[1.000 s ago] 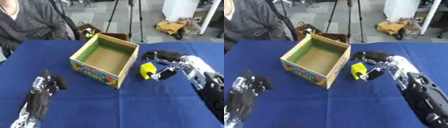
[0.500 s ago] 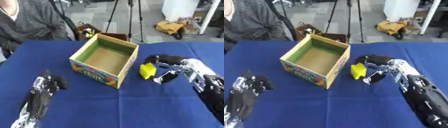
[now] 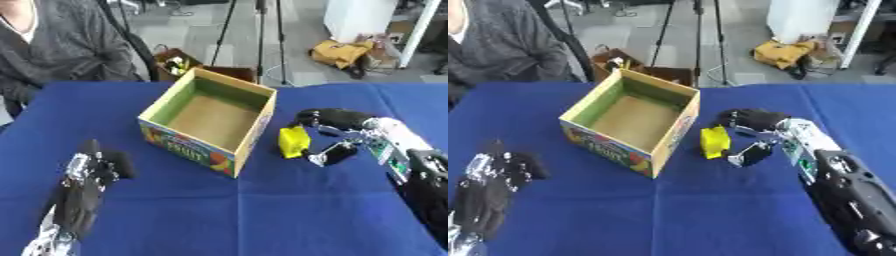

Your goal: Pick up objects on the table and place them in the box.

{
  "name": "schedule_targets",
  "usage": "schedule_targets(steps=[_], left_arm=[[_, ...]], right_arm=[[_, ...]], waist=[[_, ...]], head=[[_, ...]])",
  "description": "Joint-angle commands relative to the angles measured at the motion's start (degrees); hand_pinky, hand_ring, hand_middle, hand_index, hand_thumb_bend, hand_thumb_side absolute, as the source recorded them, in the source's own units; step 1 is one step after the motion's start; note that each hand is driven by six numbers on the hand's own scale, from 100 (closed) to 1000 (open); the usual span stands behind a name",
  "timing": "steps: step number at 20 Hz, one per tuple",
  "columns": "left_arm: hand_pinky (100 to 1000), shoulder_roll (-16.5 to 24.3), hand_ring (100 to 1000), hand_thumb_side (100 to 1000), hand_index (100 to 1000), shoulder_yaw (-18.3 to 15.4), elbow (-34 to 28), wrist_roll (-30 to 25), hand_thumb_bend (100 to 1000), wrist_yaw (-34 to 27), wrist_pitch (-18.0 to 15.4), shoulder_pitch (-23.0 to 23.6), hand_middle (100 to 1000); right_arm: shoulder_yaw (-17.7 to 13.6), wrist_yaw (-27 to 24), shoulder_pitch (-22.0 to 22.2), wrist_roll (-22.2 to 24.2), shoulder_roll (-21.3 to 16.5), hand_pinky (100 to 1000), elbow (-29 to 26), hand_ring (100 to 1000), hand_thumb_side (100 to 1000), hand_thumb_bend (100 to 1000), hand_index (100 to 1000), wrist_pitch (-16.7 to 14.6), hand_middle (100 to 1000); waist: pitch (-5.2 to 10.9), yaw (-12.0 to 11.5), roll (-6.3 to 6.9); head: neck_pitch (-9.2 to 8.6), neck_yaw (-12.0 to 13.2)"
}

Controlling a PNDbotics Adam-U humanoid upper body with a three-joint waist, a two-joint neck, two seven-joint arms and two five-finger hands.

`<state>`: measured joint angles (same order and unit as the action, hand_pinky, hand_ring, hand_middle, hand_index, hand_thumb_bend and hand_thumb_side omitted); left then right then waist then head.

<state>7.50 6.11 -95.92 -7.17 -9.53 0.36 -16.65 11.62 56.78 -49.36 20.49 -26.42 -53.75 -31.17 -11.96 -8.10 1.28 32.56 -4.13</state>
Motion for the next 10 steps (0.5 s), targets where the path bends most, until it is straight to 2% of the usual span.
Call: schedule_targets(steps=[1,2,3,6,8,10], left_arm=[[656,0.15,557,1000,631,0.28,-0.90,-0.26,196,0.01,-0.04,-0.66,511],[657,0.13,558,1000,631,0.28,-0.90,-0.25,196,0.01,-0.04,-0.67,511],[657,0.11,558,1000,631,0.28,-0.90,-0.26,196,-0.01,-0.04,-0.68,511],[656,0.07,558,1000,631,0.29,-0.91,-0.29,196,-0.03,-0.03,-0.70,511],[656,0.04,558,1000,631,0.28,-0.91,-0.27,196,-0.04,-0.02,-0.72,511],[656,0.03,558,1000,631,0.27,-0.93,-0.26,197,-0.05,-0.03,-0.75,511]], right_arm=[[0.06,-0.20,-0.31,-0.70,-0.13,849,0.39,956,256,100,907,0.00,699],[0.15,-0.35,-0.30,-0.96,-0.01,849,0.38,954,317,100,908,-0.03,697],[0.24,-0.49,-0.29,-1.24,0.14,849,0.35,955,338,100,910,-0.09,704],[0.46,-0.60,-0.27,-1.83,0.66,847,0.50,948,326,100,901,-0.14,671],[0.50,-0.86,-0.20,-2.65,1.05,844,0.57,929,296,100,871,-0.04,599],[0.58,-1.28,-0.07,-3.64,1.28,843,0.65,926,290,100,862,0.11,586]], waist=[[0.90,-0.03,-0.02],[0.91,-0.04,-0.02],[0.93,-0.05,-0.02],[0.96,-0.06,0.01],[0.96,-0.04,0.04],[0.95,-0.02,0.06]], head=[[-0.70,0.13],[-0.70,0.11],[-0.71,0.11],[-0.71,0.12],[-0.75,0.14],[-0.77,0.16]])
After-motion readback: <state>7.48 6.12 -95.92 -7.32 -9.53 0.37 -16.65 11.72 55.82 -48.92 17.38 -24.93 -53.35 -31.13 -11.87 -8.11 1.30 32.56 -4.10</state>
